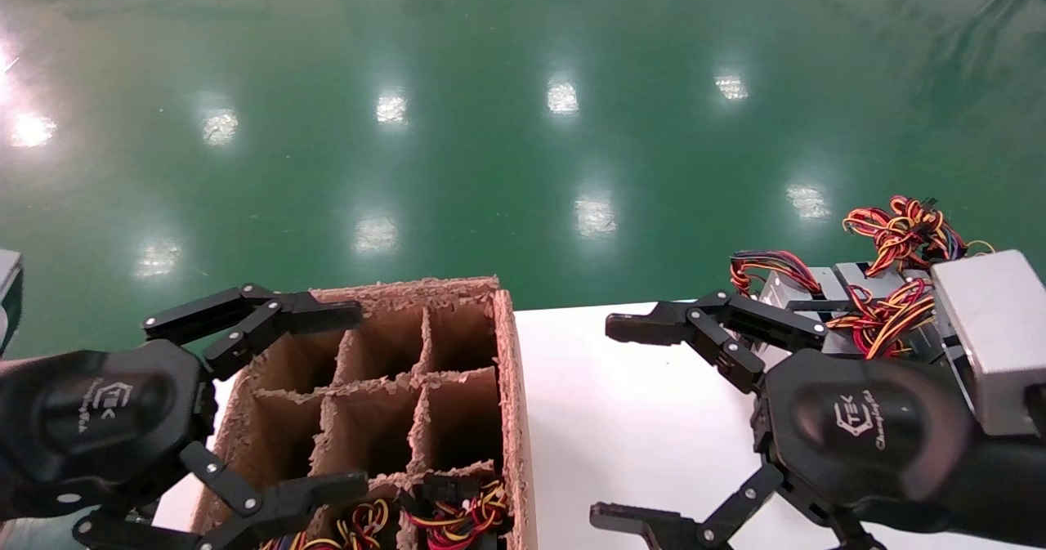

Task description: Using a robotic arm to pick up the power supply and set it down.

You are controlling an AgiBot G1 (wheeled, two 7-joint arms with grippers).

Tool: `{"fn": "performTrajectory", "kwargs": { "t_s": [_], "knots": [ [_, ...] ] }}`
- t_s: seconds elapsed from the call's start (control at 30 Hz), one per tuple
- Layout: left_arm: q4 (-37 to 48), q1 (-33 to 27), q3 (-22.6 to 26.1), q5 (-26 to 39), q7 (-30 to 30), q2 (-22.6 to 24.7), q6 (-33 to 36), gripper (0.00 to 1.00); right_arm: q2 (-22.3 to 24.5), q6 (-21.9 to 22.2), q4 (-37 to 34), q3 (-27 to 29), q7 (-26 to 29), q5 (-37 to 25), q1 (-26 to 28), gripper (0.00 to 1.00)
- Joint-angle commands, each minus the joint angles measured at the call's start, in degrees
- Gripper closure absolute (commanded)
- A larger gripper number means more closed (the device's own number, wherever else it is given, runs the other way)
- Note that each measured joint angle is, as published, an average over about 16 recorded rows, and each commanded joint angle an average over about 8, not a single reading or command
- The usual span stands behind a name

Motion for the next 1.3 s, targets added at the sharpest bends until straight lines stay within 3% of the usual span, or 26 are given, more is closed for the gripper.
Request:
{"fn": "performTrajectory", "kwargs": {
  "t_s": [0.03, 1.3],
  "knots": [
    [0.0, 0.0, 0.0, 0.0, 0.0, 0.0, 0.0, 0.00, 0.0, 0.0, 0.0, 0.0, 0.0, 0.0, 0.0, 0.00],
    [0.0, 0.0, 0.0, 0.0, 0.0, 0.0, 0.0, 0.00, 0.0, 0.0, 0.0, 0.0, 0.0, 0.0, 0.0, 0.00]
  ]
}}
